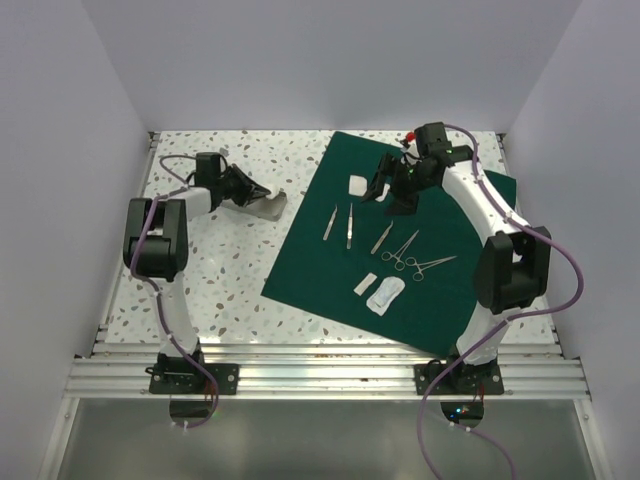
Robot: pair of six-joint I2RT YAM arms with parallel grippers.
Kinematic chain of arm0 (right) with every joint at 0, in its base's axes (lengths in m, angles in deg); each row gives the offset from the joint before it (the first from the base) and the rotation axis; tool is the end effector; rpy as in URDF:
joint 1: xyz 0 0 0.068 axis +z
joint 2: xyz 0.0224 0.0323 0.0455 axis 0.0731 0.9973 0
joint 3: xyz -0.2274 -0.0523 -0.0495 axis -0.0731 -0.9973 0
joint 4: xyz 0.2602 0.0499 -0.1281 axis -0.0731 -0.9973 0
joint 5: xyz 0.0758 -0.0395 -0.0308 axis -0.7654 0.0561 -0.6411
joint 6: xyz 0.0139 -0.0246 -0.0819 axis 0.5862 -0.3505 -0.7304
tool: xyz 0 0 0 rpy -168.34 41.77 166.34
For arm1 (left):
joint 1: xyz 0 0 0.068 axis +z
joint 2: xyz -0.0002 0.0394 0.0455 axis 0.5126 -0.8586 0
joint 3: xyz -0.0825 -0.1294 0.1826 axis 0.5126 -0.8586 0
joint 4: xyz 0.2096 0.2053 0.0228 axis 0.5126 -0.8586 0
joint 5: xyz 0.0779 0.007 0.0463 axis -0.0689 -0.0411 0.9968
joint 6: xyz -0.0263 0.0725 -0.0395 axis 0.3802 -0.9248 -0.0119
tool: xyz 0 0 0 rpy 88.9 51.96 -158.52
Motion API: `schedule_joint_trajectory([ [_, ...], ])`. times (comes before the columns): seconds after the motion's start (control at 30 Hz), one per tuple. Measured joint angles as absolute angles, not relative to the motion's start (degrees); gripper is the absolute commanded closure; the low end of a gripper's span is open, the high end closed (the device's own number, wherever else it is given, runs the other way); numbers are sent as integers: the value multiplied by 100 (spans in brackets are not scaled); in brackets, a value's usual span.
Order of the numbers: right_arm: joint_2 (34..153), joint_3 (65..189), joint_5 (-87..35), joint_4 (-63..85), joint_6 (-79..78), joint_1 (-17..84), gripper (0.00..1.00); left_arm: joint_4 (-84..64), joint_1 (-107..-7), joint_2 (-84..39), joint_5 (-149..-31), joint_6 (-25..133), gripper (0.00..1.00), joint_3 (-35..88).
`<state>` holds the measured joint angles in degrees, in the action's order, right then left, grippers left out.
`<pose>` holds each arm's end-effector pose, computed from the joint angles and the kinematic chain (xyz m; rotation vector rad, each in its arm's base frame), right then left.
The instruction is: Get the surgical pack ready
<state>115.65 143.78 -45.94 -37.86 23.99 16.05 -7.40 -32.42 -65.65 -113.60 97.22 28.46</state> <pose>0.4124 0.1234 0.2212 0.2784 2.6856 0.8937 0.4758 -0.0539 0.0703 -0.7781 2.2752 -1.1290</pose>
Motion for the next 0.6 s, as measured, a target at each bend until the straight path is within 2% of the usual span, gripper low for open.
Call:
schedule_joint_trajectory([
  [0.6, 11565, 14275, -4644, -3786, 2303, 1491, 23, -1988, -3627, -6922, -10750, 9527, 100, 3439],
])
